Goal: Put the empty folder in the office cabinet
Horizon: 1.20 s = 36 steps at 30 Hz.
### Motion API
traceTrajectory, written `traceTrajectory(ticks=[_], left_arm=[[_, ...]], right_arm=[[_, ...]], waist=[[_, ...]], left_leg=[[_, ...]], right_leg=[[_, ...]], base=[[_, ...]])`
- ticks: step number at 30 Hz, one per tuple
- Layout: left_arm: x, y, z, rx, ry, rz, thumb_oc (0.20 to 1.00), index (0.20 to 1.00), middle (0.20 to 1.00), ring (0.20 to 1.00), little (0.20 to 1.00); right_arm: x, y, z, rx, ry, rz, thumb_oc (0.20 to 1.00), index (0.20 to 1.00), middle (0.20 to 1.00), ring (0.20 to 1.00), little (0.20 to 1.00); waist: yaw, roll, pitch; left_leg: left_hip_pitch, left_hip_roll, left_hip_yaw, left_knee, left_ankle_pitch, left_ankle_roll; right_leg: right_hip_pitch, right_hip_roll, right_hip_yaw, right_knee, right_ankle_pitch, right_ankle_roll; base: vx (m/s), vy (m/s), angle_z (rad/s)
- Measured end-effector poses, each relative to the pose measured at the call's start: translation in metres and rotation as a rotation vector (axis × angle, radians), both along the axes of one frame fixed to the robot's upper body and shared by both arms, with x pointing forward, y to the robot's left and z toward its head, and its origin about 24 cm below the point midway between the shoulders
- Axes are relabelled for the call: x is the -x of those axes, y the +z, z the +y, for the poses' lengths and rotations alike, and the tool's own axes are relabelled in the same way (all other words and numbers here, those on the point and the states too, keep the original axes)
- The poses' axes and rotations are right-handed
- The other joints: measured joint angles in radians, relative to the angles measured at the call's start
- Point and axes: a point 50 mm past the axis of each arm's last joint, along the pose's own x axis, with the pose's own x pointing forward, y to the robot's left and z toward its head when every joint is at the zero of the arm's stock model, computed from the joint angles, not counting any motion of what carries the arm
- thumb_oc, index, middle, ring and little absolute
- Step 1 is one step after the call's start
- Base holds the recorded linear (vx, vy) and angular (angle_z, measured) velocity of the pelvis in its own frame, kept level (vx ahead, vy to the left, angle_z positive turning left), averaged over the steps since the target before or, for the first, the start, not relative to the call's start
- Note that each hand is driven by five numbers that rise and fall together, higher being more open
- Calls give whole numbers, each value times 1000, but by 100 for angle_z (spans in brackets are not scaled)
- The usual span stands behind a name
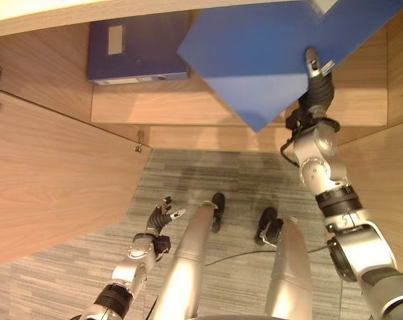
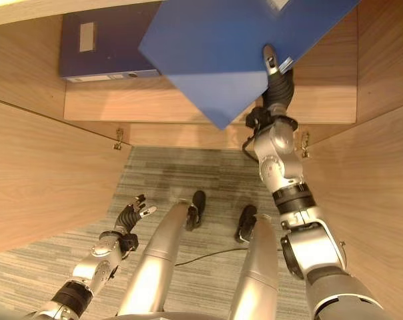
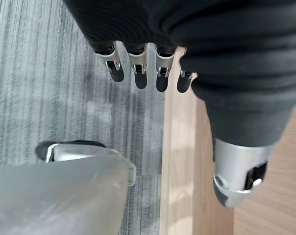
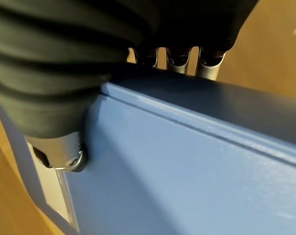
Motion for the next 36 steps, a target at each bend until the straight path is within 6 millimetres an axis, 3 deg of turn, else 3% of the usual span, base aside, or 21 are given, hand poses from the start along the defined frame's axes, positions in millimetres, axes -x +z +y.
traceTrajectory(ticks=[2,6,9,14,21,36], left_arm=[[0,3,-3,-1,-15,-12,1000,1000,1000,1000,1000],[-1,6,-11,-6,-45,-20,1000,1000,1000,1000,1000],[0,4,-18,-14,-76,-4,1000,1000,1000,1000,1000],[-4,8,-21,-15,-91,-17,1000,1000,1000,1000,1000],[-2,6,-21,5,-78,3,1000,1000,1000,1000,1000],[13,-7,-18,-1,-75,62,1000,1000,1000,1000,1000]], right_arm=[[-6,8,-20,-154,-72,19,200,200,200,200,200],[-16,-3,-47,-386,-164,112,200,200,200,200,200],[-18,-13,-58,-459,-190,140,200,200,200,200,200],[-19,-15,-66,-620,-166,128,200,200,200,200,200],[-21,-30,-67,-678,-177,189,200,200,200,200,200],[-22,-27,-67,-693,-188,196,200,200,200,200,200]], waist=[[30,7,-7],[44,10,-9],[48,12,-10],[55,14,-13],[65,23,-43],[107,60,-74]], left_leg=[[-22,-2,-1,14,-1,1],[-54,-15,-3,37,-6,7],[-58,-17,-1,46,-4,4],[-57,-28,-6,44,-9,11],[-49,-33,-8,43,-9,10],[-55,-47,-22,48,-6,6]], right_leg=[[-21,-5,0,15,-5,-1],[-53,-21,0,50,-23,-4],[-55,-27,1,59,-26,-5],[-55,-33,2,66,-29,-4],[-45,-38,2,71,-35,-4],[-48,-51,-7,90,-53,-2]], base=[[16,4,7],[6,-3,13],[0,0,0],[10,-8,6],[4,-1,1],[6,-1,4]])
